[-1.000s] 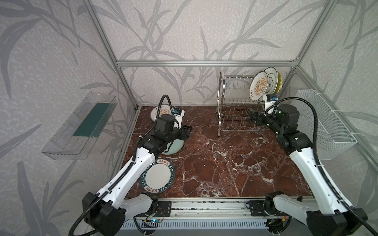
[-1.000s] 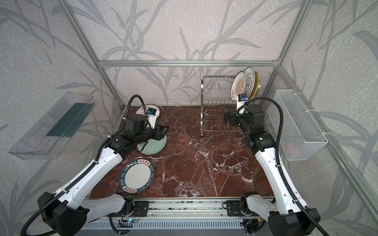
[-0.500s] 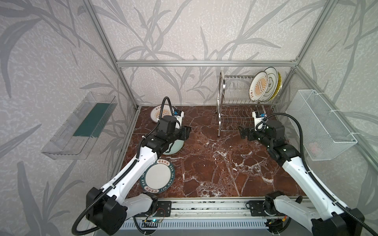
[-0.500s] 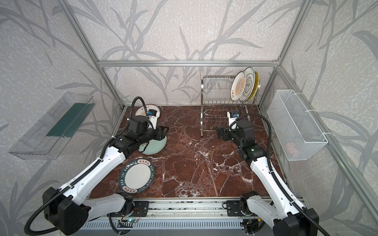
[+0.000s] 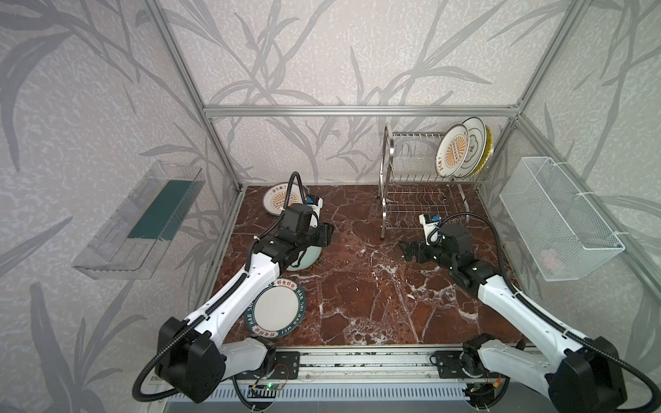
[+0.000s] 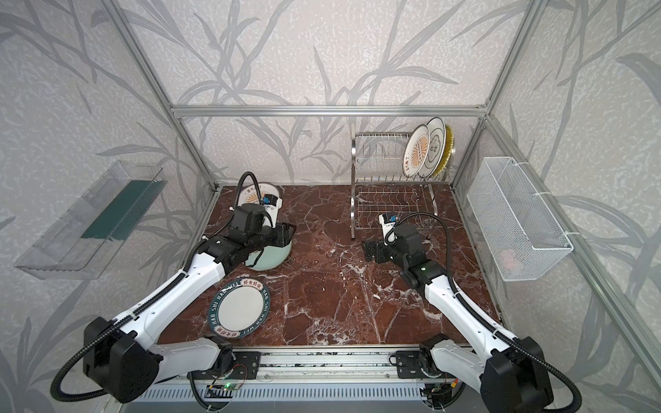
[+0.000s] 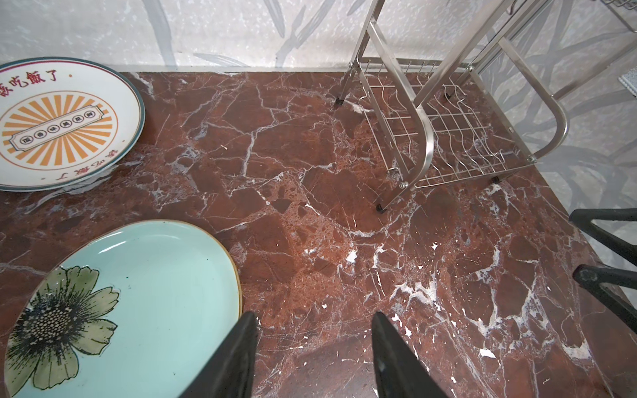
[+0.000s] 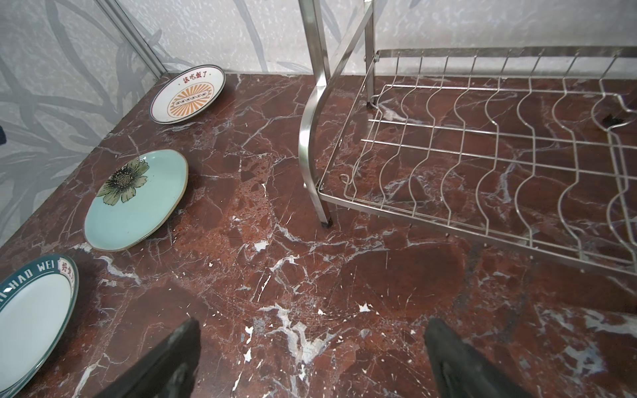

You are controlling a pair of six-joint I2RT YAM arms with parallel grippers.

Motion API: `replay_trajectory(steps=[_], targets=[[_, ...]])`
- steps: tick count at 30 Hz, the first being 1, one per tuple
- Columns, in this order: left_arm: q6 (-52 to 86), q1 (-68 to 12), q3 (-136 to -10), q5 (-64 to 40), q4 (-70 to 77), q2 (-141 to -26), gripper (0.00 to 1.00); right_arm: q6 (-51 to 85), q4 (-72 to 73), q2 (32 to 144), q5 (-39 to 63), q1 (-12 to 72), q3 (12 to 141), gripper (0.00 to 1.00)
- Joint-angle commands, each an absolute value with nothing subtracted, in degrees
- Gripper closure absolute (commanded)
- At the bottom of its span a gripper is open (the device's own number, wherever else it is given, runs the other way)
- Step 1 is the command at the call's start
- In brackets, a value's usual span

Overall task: Load plates into a dish rack
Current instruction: Move the plate at the center of the table.

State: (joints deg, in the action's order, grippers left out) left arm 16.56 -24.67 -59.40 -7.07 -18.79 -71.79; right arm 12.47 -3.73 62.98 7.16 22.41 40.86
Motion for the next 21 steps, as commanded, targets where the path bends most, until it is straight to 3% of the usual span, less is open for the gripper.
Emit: replay_trajectory(steps=[1, 21], targets=[[17.1, -24.41, -58.19, -6.6, -18.17, -72.38, 0.48, 14.66, -0.14, 64.1, 8.52, 23.15, 40.0, 0.0], [22.25, -21.94, -50.44, -2.74, -13.37, -74.44, 0.49, 21.62, 6.07, 71.34, 9.11, 29.37, 38.75, 0.04]])
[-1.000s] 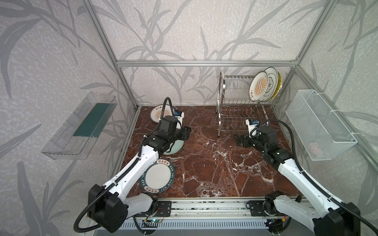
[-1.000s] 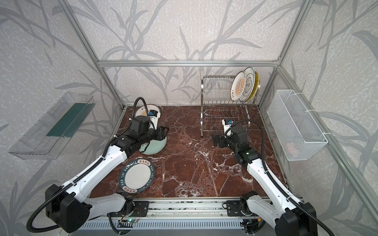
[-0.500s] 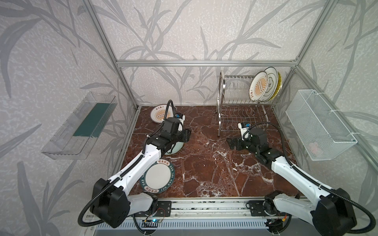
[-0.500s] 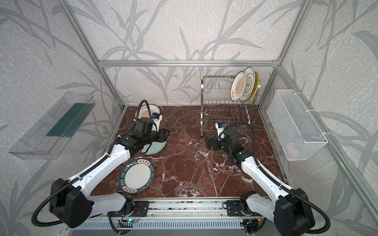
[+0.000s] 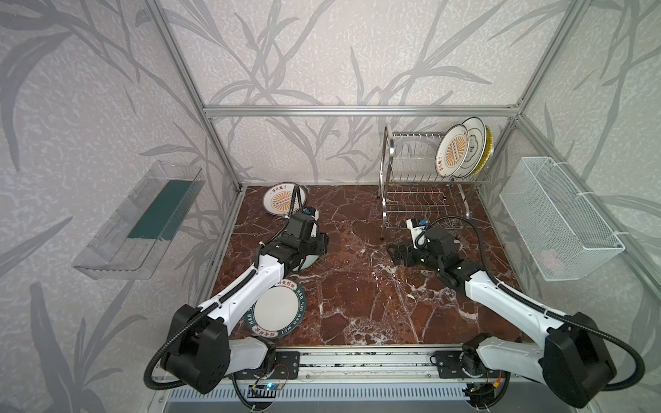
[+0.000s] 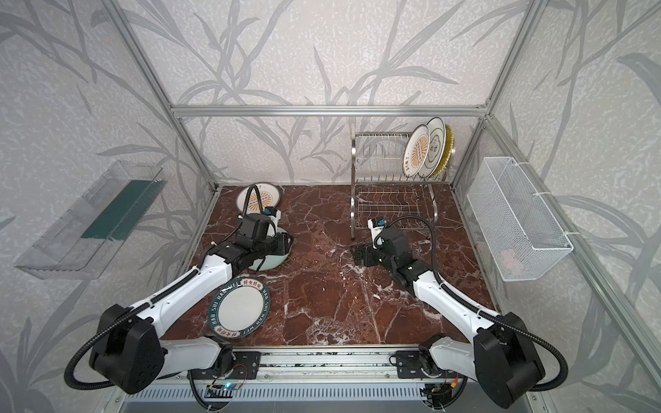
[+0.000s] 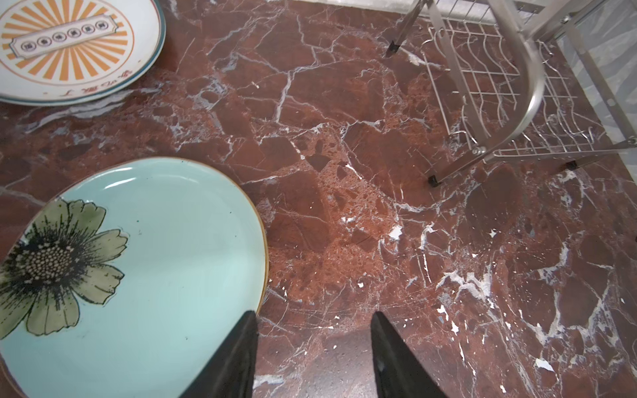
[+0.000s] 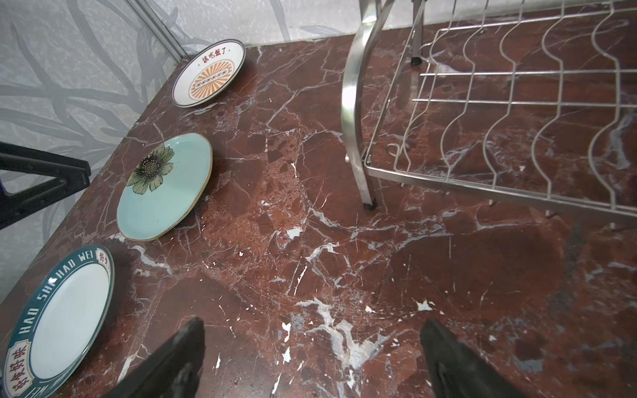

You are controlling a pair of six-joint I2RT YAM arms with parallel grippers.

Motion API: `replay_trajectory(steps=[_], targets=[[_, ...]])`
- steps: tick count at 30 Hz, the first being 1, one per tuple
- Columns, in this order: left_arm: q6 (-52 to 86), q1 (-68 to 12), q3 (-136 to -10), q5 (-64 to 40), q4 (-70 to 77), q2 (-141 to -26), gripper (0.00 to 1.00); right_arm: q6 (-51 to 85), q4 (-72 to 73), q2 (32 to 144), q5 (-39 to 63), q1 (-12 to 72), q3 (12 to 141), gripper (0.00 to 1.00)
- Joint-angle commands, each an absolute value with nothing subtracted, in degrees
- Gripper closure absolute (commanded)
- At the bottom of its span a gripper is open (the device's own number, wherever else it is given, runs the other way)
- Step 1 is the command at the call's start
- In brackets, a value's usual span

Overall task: Load plates into a dish rack
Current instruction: Move the plate at the center of the table.

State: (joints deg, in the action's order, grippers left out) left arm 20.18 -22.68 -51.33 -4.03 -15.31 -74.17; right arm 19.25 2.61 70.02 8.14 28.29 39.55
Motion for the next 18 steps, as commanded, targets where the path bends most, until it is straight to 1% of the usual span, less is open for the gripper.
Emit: replay_trajectory(steps=[1, 11, 18], targets=[[22.53, -21.75, -50.1, -2.8, -13.15, -74.57, 0.49, 22.2, 6.71, 71.86, 9.31, 29.86, 38.61, 0.04], [25.22, -19.32, -45.33, -3.19, -10.11, -74.92, 0.49, 29.79, 14.97, 80.82, 11.51, 34.79, 38.86, 0.05], [24.75, -13.09, -45.77, 1.39, -12.08, -76.82, 0.49, 32.26, 18.98, 85.61, 11.86, 37.74, 38.96, 0.07]])
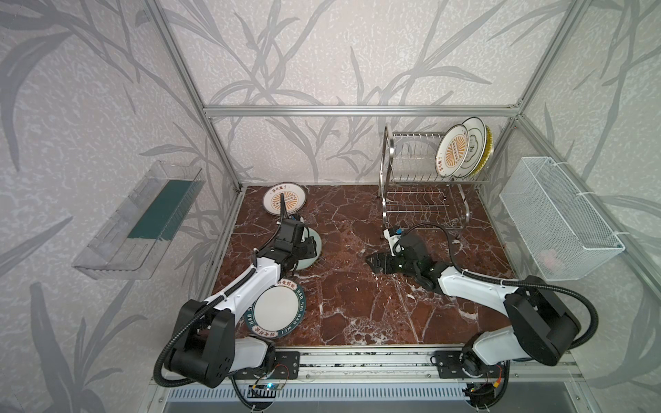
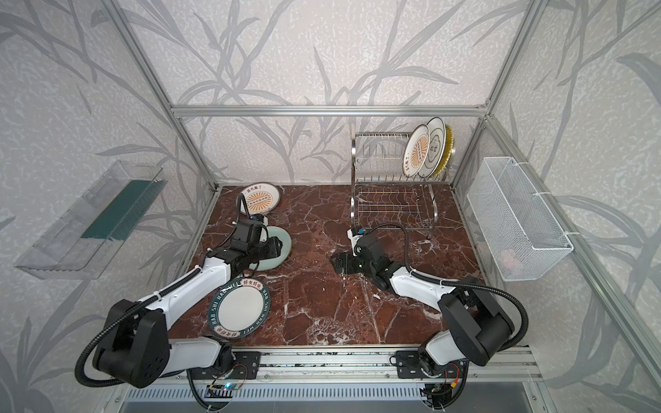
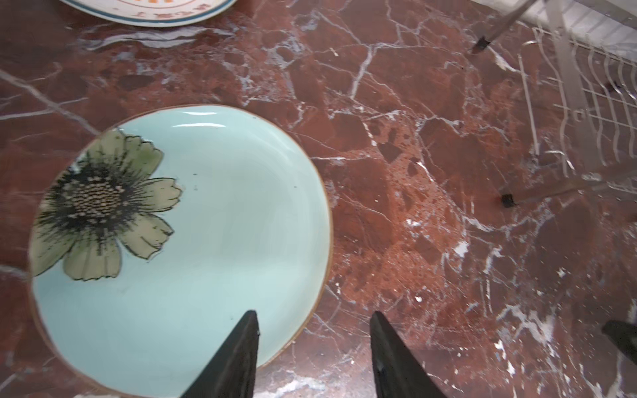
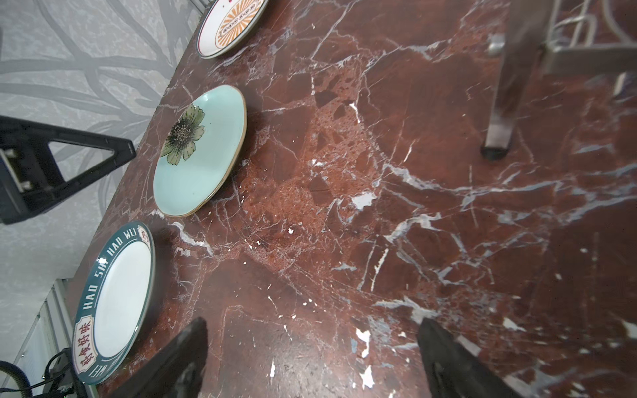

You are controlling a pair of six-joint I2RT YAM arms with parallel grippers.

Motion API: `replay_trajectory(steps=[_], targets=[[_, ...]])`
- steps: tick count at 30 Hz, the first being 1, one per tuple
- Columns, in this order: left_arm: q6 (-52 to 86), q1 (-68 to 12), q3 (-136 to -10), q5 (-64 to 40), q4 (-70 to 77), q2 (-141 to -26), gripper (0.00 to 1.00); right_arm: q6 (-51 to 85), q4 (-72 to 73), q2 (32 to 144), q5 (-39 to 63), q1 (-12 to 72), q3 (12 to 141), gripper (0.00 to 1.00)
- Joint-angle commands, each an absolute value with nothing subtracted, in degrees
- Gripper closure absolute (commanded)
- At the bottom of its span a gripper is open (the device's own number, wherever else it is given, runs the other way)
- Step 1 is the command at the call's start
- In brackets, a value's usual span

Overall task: Load plates into a dish rack
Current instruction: Move the plate at the center of the table.

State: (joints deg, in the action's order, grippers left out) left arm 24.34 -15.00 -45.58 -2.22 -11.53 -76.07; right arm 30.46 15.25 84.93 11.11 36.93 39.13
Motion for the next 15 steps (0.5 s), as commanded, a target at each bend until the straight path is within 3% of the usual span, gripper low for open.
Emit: replay_trajectory(steps=[1, 15], targets=[[24.7, -11.94, -45.95, 2.17, -12.45, -77.26, 0.49, 32.26, 19.19, 85.93, 11.8, 38.17, 38.97, 0.07], [23.4, 0.67, -51.25, 4.79, -12.08, -86.72, 0.51, 33.22, 21.26, 86.92, 11.18, 38.95, 36.75, 0.09]])
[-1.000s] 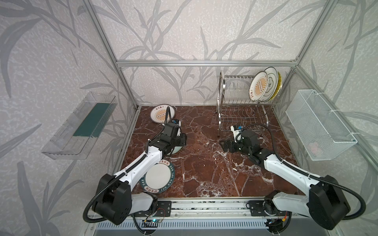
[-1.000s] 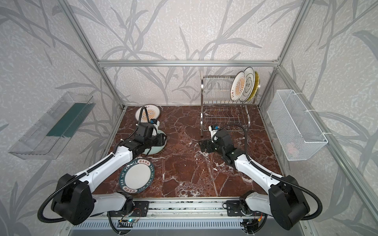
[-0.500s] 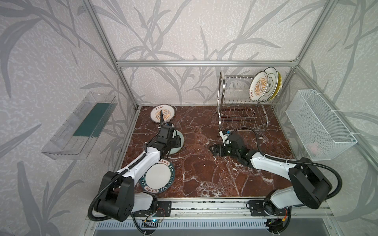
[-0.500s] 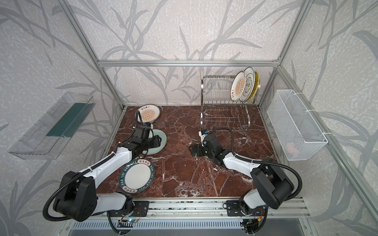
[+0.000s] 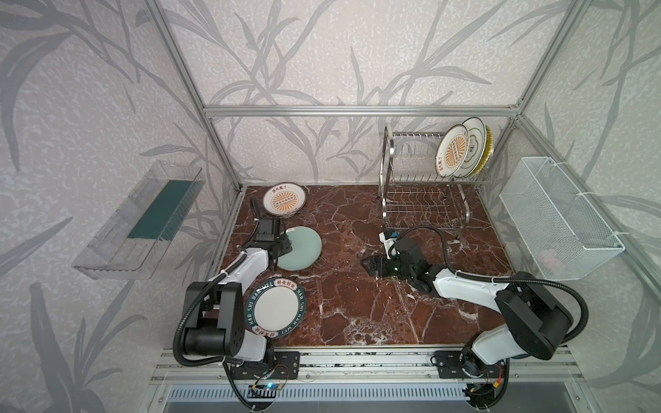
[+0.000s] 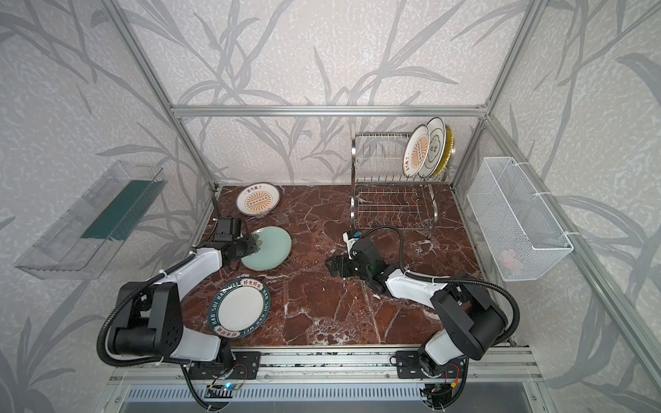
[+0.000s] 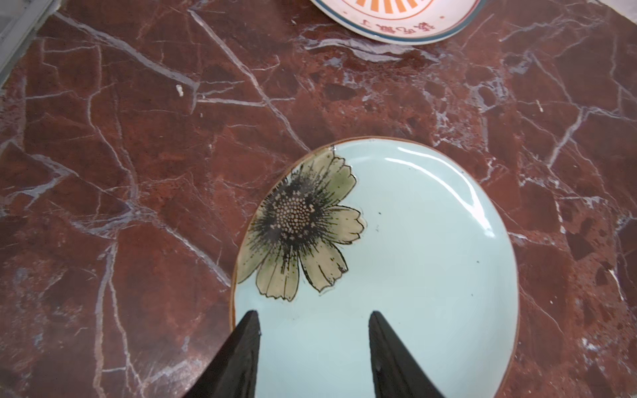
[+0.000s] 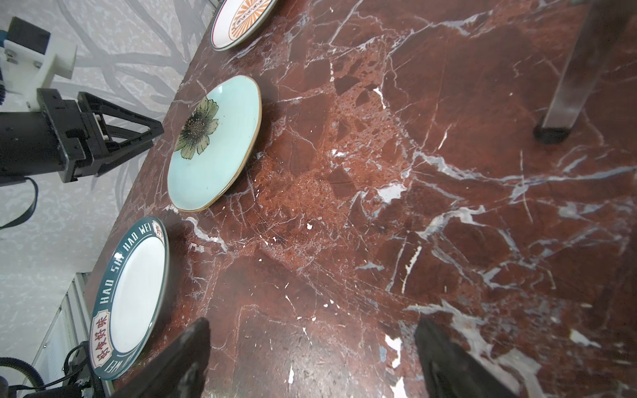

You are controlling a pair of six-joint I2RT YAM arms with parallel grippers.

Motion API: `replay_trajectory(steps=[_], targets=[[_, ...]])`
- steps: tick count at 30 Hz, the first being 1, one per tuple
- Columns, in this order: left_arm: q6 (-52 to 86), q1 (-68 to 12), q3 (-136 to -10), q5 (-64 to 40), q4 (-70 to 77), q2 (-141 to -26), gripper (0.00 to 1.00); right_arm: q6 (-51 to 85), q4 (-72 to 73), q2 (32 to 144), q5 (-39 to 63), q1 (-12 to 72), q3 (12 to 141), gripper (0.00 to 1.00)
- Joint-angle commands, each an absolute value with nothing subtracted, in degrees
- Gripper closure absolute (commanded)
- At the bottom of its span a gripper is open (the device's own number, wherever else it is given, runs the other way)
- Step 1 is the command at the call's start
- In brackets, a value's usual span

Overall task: Load plates into a dish rack
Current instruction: Move the plate at the center of the table.

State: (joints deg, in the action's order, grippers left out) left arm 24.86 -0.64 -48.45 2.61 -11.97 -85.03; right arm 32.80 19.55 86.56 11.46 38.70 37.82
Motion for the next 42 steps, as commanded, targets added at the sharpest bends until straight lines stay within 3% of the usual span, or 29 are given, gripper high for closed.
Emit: replay_trajectory(steps=[1, 15, 42], targets=[[22.73, 1.18, -51.95, 5.33, -12.24, -87.63, 0.51, 33.31, 21.27, 86.8, 11.21, 38.96, 36.53, 0.09], [14.35, 7.14, -61.78, -0.62, -18.11, -100.5, 0.61, 32.13, 18.03, 83.1, 8.84, 38.95, 34.71, 0.1], [7.66, 5.61, -64.77, -13.11, -19.6, -105.73, 0.66, 31.99, 16.12, 81.32, 6.19, 38.94, 33.73, 0.12]])
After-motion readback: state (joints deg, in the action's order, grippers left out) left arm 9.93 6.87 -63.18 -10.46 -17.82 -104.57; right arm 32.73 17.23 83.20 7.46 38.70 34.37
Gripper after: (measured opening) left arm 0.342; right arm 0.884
